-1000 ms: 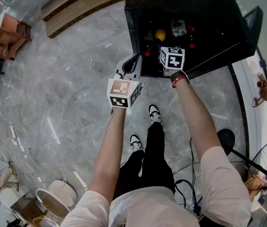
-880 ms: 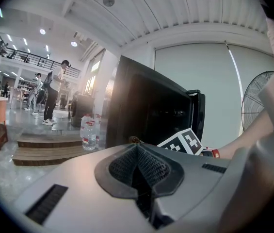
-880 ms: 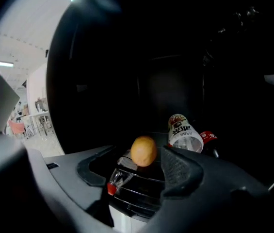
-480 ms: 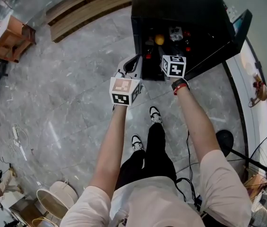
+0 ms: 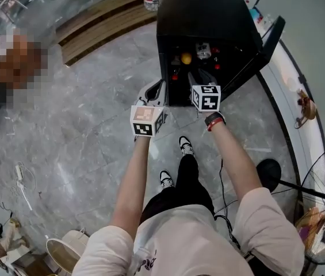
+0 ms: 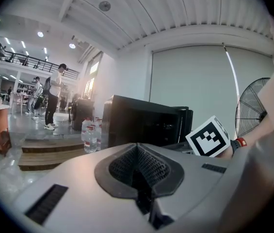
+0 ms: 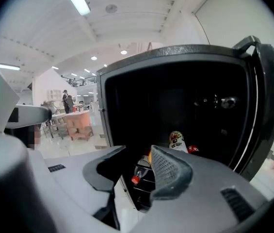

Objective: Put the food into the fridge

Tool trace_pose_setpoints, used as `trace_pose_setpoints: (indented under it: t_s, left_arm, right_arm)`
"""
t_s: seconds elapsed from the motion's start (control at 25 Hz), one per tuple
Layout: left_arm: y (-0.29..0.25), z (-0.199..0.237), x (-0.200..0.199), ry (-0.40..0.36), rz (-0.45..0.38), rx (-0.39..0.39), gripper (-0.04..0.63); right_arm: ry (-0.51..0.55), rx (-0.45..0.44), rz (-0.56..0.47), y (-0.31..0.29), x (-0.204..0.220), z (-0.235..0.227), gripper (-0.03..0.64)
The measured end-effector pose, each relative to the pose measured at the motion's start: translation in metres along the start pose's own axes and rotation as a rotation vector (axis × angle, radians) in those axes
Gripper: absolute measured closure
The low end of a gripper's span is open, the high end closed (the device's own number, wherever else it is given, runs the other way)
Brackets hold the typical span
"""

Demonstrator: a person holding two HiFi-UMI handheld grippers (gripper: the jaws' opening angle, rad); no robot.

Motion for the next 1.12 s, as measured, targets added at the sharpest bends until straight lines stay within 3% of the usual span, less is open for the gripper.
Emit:
trace_pose_setpoints:
  t_s: [0.88, 1.12]
  left_arm:
    - [0.109, -0.061, -0.072, -0.041, -0.050, 0.011, 0.577]
    - [0.141, -0.071, -0.084, -0.059, -0.080, 0.021, 0.577]
  right_arm:
    - [-0.036, 0.046, -0.194, 0.191, -0.074, 0.042, 0.552]
    - [-0.054, 0.063, -0.231, 0.236, -0.075, 0.051, 0.584]
Point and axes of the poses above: the fingertips, and each gripper's own axes: y backward along the fingers, z to its left, x out of its underside, the point moved 6 cm from there along y, backward along the fingers, and after that the axes turned 1 degree about x, right-handed, at the moved point
